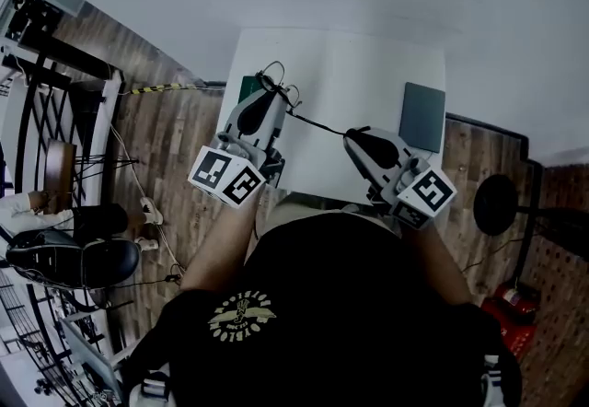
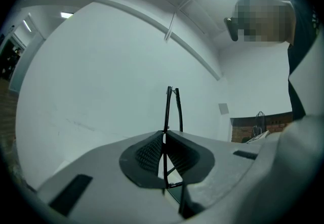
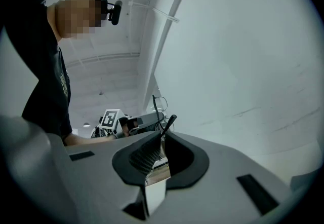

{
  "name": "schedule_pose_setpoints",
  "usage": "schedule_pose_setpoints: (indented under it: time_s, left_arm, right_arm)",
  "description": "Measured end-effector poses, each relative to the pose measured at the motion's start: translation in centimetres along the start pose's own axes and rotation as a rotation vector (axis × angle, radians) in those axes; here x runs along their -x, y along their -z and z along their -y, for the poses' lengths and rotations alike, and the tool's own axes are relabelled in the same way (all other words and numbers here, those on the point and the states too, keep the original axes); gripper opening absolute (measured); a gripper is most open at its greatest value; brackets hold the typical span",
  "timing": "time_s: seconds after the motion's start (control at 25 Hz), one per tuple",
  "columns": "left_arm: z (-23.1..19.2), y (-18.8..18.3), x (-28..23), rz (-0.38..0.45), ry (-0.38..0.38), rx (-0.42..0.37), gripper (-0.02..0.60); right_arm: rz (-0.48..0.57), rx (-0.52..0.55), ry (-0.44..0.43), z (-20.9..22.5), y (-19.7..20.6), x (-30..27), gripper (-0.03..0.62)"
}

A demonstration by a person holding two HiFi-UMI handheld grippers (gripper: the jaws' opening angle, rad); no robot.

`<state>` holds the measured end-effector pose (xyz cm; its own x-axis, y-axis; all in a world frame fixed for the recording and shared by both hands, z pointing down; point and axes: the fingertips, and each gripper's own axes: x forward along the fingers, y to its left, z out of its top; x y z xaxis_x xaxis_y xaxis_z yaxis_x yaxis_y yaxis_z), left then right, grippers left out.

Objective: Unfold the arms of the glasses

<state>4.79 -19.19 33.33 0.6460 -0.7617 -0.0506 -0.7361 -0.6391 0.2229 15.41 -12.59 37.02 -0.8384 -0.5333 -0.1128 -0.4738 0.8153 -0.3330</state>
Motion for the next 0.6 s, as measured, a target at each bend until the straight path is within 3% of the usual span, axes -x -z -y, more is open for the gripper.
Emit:
schedule_pose_setpoints:
  time_s: [0.24, 0.44, 0.6]
  left_arm:
    - [-0.7, -1.4, 2.3, 0.003, -0.009, 0.021, 0.023]
    - [-0.5, -0.7, 1.5, -0.016, 0.002, 0.003, 0.023]
    - [-1.8, -0.3, 1.2, -0.028, -0.032, -0.035, 0.023]
  right_arm:
    - [-0.015, -0.029, 0.005, -2.3, 1.0, -0.9, 0.025]
    - [-0.047, 0.012, 0.08, -1.4, 2.0, 0.2, 0.031]
    - [-0.029, -0.035, 0.132, -0.6, 1.4, 1.2, 0.087]
